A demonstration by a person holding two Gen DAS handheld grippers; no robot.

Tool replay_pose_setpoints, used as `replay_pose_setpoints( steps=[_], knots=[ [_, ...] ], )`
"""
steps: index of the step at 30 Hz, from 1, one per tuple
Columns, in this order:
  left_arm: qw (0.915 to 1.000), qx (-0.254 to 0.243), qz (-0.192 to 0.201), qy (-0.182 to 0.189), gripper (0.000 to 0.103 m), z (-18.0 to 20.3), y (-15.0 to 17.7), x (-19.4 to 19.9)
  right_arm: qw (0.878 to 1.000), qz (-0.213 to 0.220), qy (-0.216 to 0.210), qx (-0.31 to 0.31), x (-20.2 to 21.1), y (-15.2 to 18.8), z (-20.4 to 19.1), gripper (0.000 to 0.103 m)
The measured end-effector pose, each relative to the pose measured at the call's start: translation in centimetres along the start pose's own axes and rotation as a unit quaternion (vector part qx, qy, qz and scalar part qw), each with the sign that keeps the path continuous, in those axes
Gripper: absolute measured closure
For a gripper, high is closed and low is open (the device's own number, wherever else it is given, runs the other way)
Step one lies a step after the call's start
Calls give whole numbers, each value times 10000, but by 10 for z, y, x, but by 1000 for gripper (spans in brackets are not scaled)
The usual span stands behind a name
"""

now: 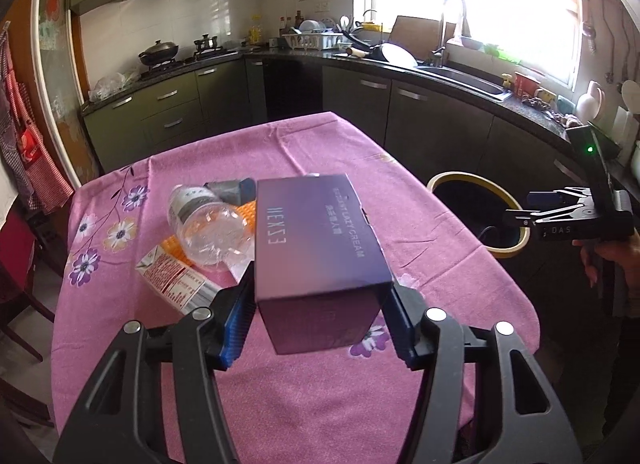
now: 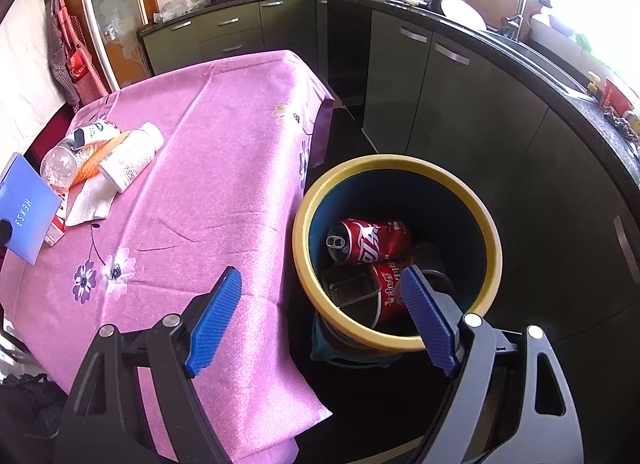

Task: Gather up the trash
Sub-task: 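Carry the purple box over the bin and open the left gripper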

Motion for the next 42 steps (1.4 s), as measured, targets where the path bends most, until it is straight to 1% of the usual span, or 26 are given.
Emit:
replay_pose_setpoints(
  steps=[1, 4, 6, 10, 13, 17, 21, 26, 30, 32, 33, 34, 35, 36, 38, 40, 42],
  knots=[
    [9999, -77, 55, 86, 52, 7, -6, 0, 10000, 29, 33, -38, 4, 0, 4, 22],
    [9984, -206, 136, 507, 52, 32, -25, -4, 9997, 117, 169, -165, 16, 2, 18, 22],
    [9967, -320, 250, 707, 52, 49, -37, -8, 9992, 163, 227, -269, 24, 5, 27, 22],
    [9936, -395, 364, 989, 52, 73, -56, -19, 9985, 211, 288, -424, 36, 13, 44, 22],
    [9919, -523, 429, 1071, 52, 88, -66, -25, 9979, 232, 331, -503, 42, 18, 55, 22],
    [9888, -754, 402, 1226, 52, 114, -81, -38, 9963, 300, 416, -685, 49, 23, 74, 22],
    [9844, -1013, 383, 1388, 52, 148, -99, -57, 9940, 328, 498, -922, 52, 31, 95, 22],
    [9774, -1214, 99, 1726, 52, 196, -113, -96, 9912, 263, 585, -1157, 53, 45, 117, 22],
    [9726, -1383, -72, 1867, 51, 235, -117, -131, 9895, 205, 633, -1285, 53, 53, 130, 22],
    [9720, -1447, -140, 1846, 50, 250, -117, -148, 9887, 175, 658, -1333, 52, 56, 135, 22],
    [9713, -1460, -167, 1868, 42, 256, -116, -154, 9884, 163, 665, -1352, 52, 57, 137, 22],
    [9726, -1461, -178, 1799, 29, 260, -117, -162, 9882, 146, 674, -1366, 51, 58, 138, 22],
    [9745, -1448, -169, 1704, 24, 261, -119, -168, 9880, 139, 681, -1376, 51, 59, 139, 22],
    [9742, -1444, -145, 1728, 22, 263, -120, -171, 9879, 139, 682, -1385, 51, 60, 139, 22],
    [9733, -1468, -100, 1761, 22, 262, -121, -172, 9882, 137, 676, -1371, 52, 60, 138, 22],
    [9712, -1228, -30, 2041, 23, 252, -122, -161, 9886, 148, 654, -1345, 52, 58, 135, 22],
    [9669, -964, 79, 2360, 23, 237, -126, -147, 9896, 156, 614, -1293, 52, 55, 129, 22]
  ],
)
Point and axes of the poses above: each gripper's, at about its wrist camera, not at the fingertips, and x roughly against the way its jaws point, z to its right, y to its underside, the point moved 8 cm from there along -x, roughly the way its jaws point, and after that the axes turned 4 degrees about z, right-handed, at the moved point
